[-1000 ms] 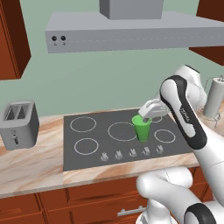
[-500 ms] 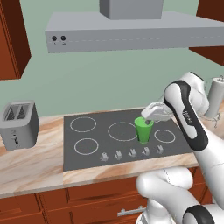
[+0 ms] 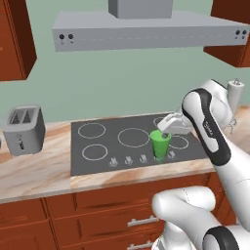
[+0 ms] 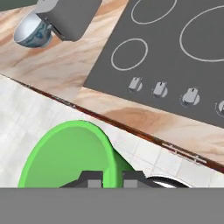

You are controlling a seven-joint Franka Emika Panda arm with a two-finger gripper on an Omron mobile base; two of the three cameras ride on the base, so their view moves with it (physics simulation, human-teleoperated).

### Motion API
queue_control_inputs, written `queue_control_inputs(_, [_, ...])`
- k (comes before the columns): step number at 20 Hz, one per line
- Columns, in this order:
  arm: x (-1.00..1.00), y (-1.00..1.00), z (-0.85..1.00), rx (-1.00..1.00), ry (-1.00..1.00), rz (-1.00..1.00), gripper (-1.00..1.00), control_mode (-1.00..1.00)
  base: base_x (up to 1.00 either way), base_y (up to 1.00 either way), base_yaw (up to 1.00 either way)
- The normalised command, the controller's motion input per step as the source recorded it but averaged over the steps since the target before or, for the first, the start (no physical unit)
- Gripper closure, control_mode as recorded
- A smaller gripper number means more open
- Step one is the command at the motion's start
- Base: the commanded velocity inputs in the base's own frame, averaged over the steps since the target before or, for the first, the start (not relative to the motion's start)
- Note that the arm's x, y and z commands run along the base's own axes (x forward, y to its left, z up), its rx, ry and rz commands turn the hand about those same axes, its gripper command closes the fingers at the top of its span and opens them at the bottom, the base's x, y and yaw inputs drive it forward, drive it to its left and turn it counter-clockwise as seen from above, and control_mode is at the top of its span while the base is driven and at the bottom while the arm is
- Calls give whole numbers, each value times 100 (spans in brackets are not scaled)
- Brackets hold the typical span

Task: Pick the cup and bowl from the counter and place them on the counter next to the sink.

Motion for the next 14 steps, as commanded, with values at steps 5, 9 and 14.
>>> queue_control_inputs(5, [0,0,0,0,0,0,100,100,-73,0,0])
queue_control_inputs(9, [0,0,0,0,0,0,100,100,2,-15,7])
queue_control_inputs(14, [0,0,0,0,0,0,100,100,0,-27,72])
